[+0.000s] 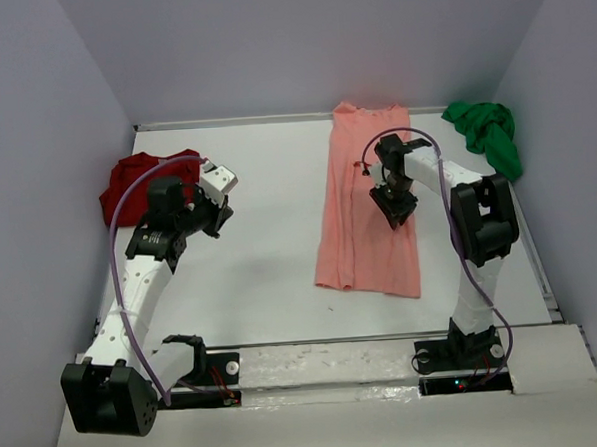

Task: Fold and stack the t-shirts
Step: Fold the tshirt

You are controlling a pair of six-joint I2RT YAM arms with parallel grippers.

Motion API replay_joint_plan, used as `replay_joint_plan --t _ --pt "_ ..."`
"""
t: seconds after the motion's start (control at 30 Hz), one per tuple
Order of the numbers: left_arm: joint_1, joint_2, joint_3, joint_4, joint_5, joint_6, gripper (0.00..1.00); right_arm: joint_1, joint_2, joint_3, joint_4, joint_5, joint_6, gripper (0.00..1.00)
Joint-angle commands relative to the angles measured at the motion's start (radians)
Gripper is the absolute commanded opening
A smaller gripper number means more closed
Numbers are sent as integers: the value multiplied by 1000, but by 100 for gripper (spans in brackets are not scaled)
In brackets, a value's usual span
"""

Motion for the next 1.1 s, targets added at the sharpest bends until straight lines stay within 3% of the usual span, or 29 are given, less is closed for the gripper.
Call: replay_joint_plan --t 0.0,0.33,0.53,0.73,1.07 --pt "-3 -32 -6 36 6 3 0 4 17 28 20 57 3 38" --pt "-3 -51 -15 42 14 1 0 4 15 -32 63 120 3 37" --pt "-3 -57 -18 43 15 0 0 4 23 -53 70 123 3 28" --pt "-3 -65 -21 47 14 1 0 4 23 -46 67 117 5 0" --pt "-2 -58 -14 46 12 -2 0 4 -52 -17 14 -13 -28 0"
